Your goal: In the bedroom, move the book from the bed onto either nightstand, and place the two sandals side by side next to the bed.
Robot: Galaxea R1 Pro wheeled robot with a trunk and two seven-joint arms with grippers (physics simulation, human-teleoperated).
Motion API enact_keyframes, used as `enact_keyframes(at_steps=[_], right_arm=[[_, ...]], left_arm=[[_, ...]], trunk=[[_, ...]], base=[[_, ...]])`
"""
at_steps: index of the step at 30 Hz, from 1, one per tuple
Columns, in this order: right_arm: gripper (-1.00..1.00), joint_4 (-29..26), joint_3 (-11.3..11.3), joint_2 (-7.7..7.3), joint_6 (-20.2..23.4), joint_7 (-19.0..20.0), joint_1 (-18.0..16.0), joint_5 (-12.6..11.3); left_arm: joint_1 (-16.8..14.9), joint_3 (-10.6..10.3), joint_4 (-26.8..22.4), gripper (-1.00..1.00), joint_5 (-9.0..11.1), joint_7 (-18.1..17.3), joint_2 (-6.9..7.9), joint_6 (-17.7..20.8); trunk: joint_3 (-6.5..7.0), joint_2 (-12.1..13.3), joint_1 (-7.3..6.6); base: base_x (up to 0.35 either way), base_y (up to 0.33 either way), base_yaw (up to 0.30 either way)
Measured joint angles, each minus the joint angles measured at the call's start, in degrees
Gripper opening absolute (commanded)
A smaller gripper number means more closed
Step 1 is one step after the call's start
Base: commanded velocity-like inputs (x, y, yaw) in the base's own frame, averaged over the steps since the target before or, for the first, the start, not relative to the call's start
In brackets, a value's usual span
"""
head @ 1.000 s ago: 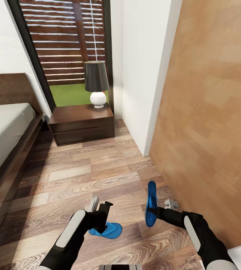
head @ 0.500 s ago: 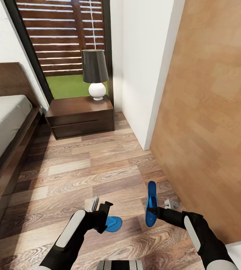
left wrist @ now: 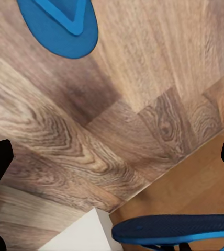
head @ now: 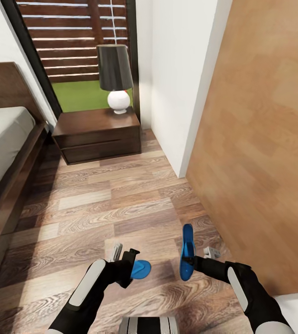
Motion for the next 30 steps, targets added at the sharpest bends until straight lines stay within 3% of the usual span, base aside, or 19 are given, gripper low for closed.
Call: enact_keyframes(at_steps=[30], right_arm=[[-1.0,0.0,0.0,0.0,0.1,0.0,0.0,0.0]], left_arm=[[0.0,0.0,-0.2,1.0,-0.1,0.0,0.0,0.0]], trunk=[[-6.65,-0.4,0.77]], base=[[0.0,0.0,0.0]])
